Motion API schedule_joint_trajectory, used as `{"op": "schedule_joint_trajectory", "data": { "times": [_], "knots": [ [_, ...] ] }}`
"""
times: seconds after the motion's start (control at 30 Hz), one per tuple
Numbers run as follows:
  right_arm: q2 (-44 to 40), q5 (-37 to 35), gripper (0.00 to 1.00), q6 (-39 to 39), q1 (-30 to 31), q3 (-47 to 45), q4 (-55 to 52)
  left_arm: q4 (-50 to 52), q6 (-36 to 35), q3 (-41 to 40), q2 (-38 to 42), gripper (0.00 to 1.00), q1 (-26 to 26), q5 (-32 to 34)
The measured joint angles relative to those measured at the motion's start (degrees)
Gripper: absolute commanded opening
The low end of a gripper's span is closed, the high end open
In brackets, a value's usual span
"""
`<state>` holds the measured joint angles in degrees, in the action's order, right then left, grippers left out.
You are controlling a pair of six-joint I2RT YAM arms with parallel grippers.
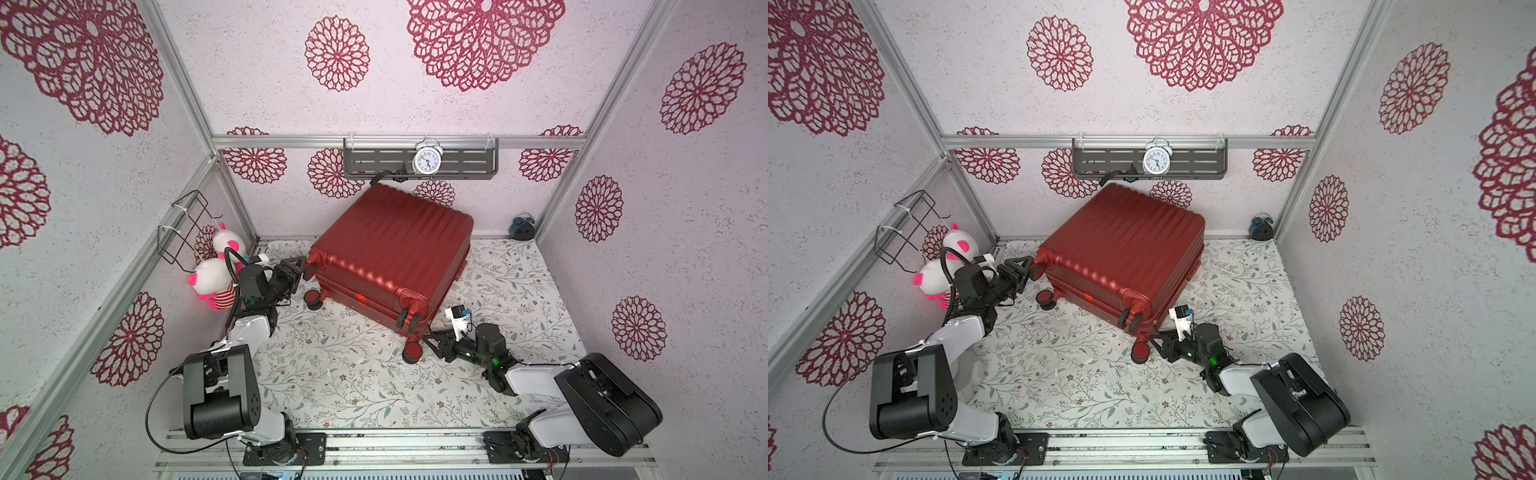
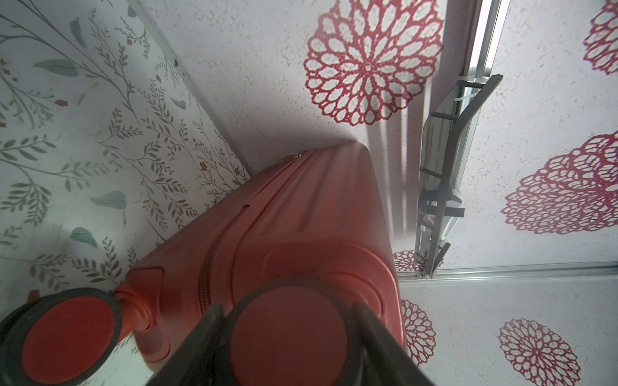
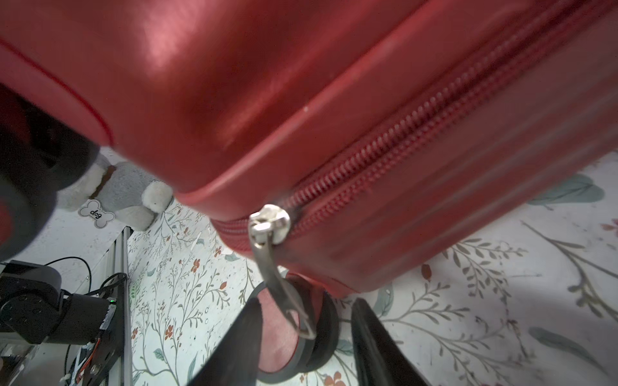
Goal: Open the suitcase zippers
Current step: Adjust the suitcase at the center of the board.
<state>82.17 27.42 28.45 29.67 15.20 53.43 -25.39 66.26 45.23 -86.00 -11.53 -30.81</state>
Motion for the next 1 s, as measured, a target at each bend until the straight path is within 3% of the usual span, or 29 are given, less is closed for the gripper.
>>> {"op": "schedule_joint_trajectory", "data": {
  "times": [0.23, 0.53, 0.87, 0.93, 1.0],
  "knots": [
    [5.3, 4.4, 0.39, 6.9, -1.2, 0.0, 10.8, 0.0, 0.0, 0.0, 0.0, 0.34, 0.0, -0.2],
    [7.0, 6.5, 0.24, 10.8, -1.9, -0.3, 14.3, 0.0, 0.0, 0.0, 0.0, 0.34, 0.0, -0.2],
    [8.8, 8.0, 0.25, 13.6, -1.8, -1.4, 21.4, -0.1, 0.0, -0.1, 0.0, 0.34, 0.0, -0.2],
    [8.9, 8.0, 0.2, 13.8, -1.8, -1.6, 21.7, -0.1, 0.0, -0.1, 0.0, 0.34, 0.1, -0.2],
    [9.1, 7.9, 0.06, 14.0, -1.8, -1.6, 21.7, -0.1, 0.0, -0.1, 0.0, 0.34, 0.1, -0.2]
  ]
}}
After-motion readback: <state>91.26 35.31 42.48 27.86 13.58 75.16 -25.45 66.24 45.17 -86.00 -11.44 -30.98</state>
